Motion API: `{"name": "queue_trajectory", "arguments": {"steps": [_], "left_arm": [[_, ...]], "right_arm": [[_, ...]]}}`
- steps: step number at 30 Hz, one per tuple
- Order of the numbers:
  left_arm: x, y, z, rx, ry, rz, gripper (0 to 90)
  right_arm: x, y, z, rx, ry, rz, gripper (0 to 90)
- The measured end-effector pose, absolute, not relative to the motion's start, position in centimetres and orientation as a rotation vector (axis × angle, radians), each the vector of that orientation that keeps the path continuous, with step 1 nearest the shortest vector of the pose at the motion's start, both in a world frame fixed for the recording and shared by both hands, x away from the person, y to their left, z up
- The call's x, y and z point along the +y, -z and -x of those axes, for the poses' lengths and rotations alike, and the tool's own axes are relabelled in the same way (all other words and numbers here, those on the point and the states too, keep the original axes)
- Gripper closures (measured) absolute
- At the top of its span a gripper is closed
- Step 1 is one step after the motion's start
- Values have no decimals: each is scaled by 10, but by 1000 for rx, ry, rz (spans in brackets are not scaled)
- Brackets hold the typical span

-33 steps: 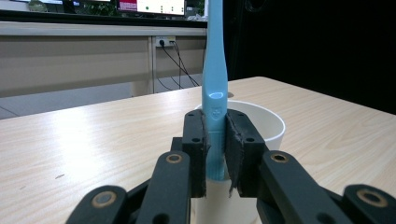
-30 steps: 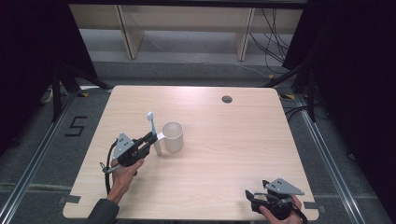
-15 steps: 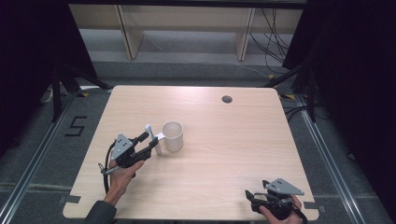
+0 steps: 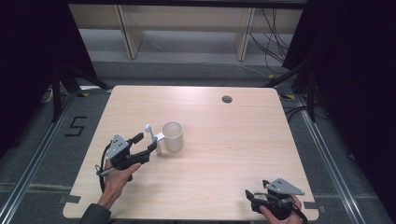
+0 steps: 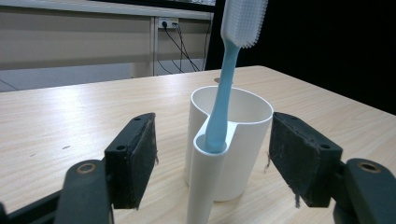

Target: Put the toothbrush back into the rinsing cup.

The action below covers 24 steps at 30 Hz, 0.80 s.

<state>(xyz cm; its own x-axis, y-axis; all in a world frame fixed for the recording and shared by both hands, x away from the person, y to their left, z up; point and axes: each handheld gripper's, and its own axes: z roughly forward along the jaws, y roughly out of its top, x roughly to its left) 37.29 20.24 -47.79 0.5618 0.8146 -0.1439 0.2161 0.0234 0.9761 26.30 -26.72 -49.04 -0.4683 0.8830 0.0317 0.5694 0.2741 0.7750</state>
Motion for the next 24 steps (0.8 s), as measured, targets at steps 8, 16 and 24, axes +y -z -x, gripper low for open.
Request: {"name": "queue_trajectory", "arguments": {"steps": [8, 16, 24], "left_arm": [[206, 475, -364, 935, -551, -1521, 257], [211, 474, -350, 954, -499, -1539, 170], [217, 473, -339, 951, -479, -1564, 146]], "right_arm": [[-267, 490, -262, 2141, -1045, -1315, 253], [-267, 490, -263, 2139, -1043, -1315, 252], [-268, 490, -263, 2132, -1039, -1307, 253]]}}
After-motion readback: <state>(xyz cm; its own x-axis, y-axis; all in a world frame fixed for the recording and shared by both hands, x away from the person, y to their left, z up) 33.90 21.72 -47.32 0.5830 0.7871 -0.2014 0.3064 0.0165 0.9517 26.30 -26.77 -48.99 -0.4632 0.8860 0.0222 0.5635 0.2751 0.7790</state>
